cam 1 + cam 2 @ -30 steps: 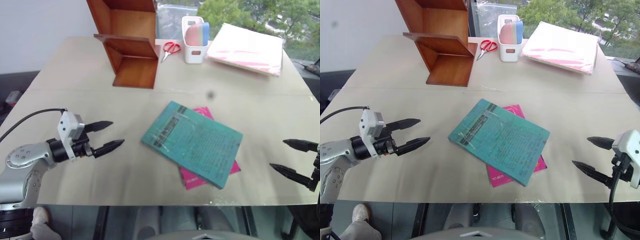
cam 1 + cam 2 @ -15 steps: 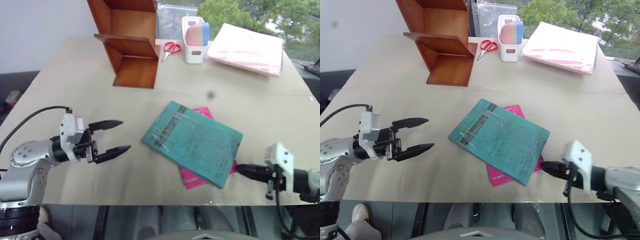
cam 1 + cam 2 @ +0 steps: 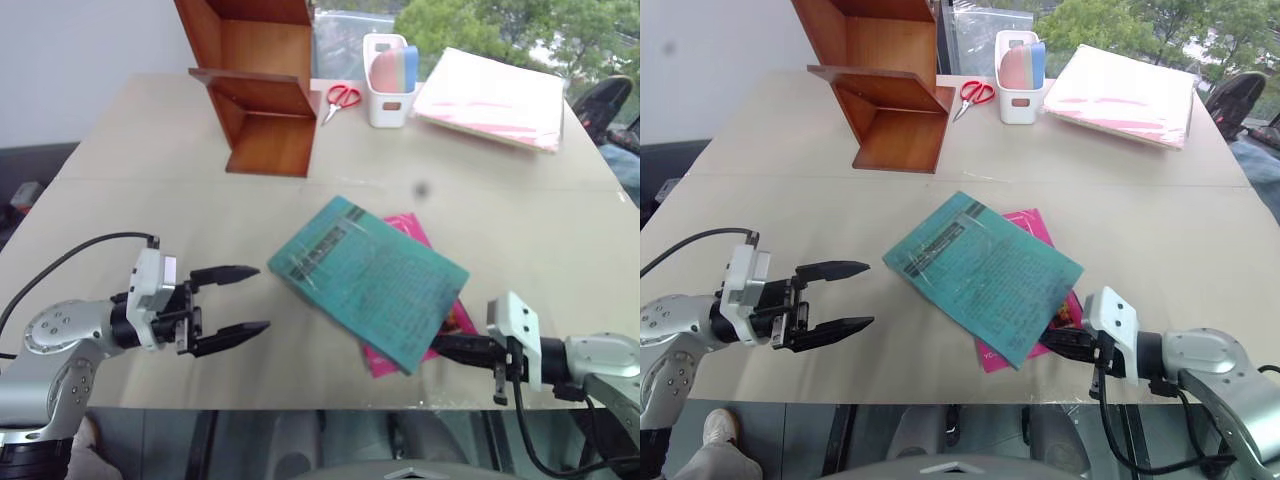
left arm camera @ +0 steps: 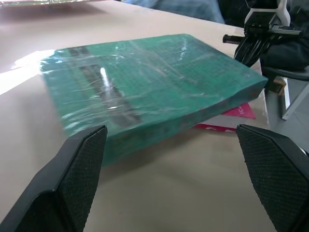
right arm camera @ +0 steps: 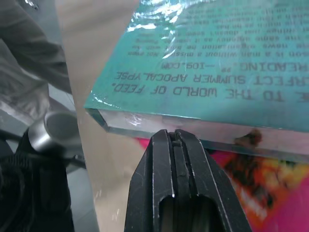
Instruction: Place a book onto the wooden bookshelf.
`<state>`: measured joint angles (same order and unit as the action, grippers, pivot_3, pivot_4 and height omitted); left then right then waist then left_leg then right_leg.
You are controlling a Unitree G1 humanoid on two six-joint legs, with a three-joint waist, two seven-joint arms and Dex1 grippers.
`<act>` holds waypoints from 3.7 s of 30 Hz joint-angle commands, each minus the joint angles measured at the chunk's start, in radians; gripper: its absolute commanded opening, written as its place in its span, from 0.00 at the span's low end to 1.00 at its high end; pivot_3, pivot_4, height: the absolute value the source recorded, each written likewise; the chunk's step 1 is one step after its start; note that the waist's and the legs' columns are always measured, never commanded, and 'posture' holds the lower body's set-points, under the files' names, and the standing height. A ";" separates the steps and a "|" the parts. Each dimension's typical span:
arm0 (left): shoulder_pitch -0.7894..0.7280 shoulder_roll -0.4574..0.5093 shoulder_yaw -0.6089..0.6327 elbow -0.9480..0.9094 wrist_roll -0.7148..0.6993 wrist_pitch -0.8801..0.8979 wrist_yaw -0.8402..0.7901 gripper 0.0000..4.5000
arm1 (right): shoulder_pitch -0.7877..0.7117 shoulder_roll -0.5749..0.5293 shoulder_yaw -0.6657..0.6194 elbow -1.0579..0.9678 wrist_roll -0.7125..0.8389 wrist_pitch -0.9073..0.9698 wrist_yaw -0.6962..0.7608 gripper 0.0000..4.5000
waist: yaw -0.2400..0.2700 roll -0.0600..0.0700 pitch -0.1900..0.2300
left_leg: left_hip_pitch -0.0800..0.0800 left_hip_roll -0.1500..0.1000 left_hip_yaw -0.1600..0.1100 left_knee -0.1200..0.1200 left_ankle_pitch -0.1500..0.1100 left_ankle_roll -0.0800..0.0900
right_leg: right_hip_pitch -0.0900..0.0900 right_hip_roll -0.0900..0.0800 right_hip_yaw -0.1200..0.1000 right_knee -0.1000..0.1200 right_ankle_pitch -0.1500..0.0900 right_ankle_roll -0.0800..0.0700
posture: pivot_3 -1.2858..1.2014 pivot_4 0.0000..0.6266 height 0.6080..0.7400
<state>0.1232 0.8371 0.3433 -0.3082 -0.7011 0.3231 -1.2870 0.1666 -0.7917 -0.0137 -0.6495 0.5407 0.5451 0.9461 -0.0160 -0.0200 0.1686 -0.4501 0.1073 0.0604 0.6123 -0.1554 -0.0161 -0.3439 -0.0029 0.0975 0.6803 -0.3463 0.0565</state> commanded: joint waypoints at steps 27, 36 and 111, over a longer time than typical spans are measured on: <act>-0.027 -0.289 -0.131 0.074 -1.154 0.699 1.227 1.00 | 0.024 -0.044 -0.386 -0.227 0.174 -0.183 0.043 0.85 | 0.006 -0.002 -0.002 | 0.001 -0.001 -0.004 0.004 0.000 0.000 | 0.003 0.000 -0.002 0.005 0.000 0.000 | 0.52 0.24 1.00; -0.132 -0.398 -0.233 0.115 -1.246 0.611 1.420 1.00 | -0.022 -0.072 -0.328 -0.195 0.150 -0.206 0.068 0.85 | 0.005 -0.001 -0.004 | 0.001 -0.002 -0.007 0.006 0.000 0.000 | 0.005 0.001 -0.003 0.005 0.000 0.000 | 0.52 0.24 1.00; -1.875 -0.203 -0.917 1.631 1.375 -0.603 0.583 0.26 | -0.602 0.160 -0.168 0.071 -0.070 -0.217 -0.362 0.86 | 0.014 0.002 0.008 | -0.013 -0.005 -0.012 0.005 0.006 -0.009 | -0.010 0.002 -0.008 0.012 -0.002 0.001 | 0.52 0.24 1.00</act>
<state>-1.7216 0.6183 -0.5676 1.2979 0.6469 -0.3205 -0.7227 -0.4157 -0.6299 -0.1400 -0.5448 0.4711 0.3000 0.6330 -0.0020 -0.0184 0.1766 -0.4635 0.1018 0.0489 0.6170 -0.1488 -0.0256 -0.3549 -0.0014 0.0901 0.6936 -0.3480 0.0571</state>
